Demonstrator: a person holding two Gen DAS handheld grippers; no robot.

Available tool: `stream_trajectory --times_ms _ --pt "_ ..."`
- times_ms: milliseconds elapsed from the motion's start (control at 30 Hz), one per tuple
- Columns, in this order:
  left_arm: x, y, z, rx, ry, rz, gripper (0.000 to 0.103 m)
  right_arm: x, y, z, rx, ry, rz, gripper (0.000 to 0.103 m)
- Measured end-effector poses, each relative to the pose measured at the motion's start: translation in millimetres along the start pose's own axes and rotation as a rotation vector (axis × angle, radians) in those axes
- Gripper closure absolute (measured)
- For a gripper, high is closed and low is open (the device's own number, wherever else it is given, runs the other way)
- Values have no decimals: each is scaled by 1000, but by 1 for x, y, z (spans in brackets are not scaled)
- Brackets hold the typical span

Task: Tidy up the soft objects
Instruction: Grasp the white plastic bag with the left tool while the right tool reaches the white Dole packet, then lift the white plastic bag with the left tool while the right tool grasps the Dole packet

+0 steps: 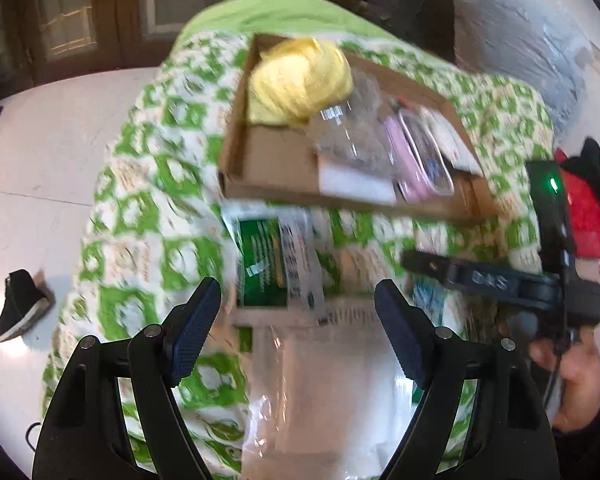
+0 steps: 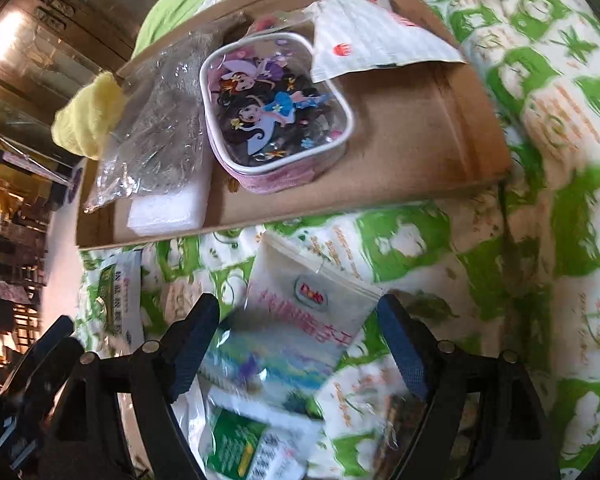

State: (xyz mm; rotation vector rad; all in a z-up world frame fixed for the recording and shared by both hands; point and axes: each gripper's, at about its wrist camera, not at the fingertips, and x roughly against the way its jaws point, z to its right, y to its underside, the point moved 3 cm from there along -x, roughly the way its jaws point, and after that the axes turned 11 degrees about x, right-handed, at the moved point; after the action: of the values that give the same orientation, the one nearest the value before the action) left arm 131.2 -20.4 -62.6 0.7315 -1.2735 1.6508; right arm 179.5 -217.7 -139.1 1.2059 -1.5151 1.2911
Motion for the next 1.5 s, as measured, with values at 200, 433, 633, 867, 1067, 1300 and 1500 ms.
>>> stream_trajectory --times_ms 200,433,633,867,1067,1300,1500 --pt "-14 30 -2 -35 -25 -102 23 -4 7 -14 164 87 18 23" --pt "-27 33 -3 -12 29 -161 21 9 28 -13 202 80 34 37" --pt "-21 32 -9 48 104 -165 19 14 43 0 216 62 45 37" --pt "-5 59 32 -130 56 -100 19 8 43 -3 246 68 63 35" --pt "-28 69 43 -211 -28 -139 8 2 43 -11 253 78 66 35" --pt "-41 64 36 -182 -26 -166 3 2 44 -11 258 83 69 35" --pt "-25 61 53 -249 -38 -27 49 2 43 -14 262 94 73 35"
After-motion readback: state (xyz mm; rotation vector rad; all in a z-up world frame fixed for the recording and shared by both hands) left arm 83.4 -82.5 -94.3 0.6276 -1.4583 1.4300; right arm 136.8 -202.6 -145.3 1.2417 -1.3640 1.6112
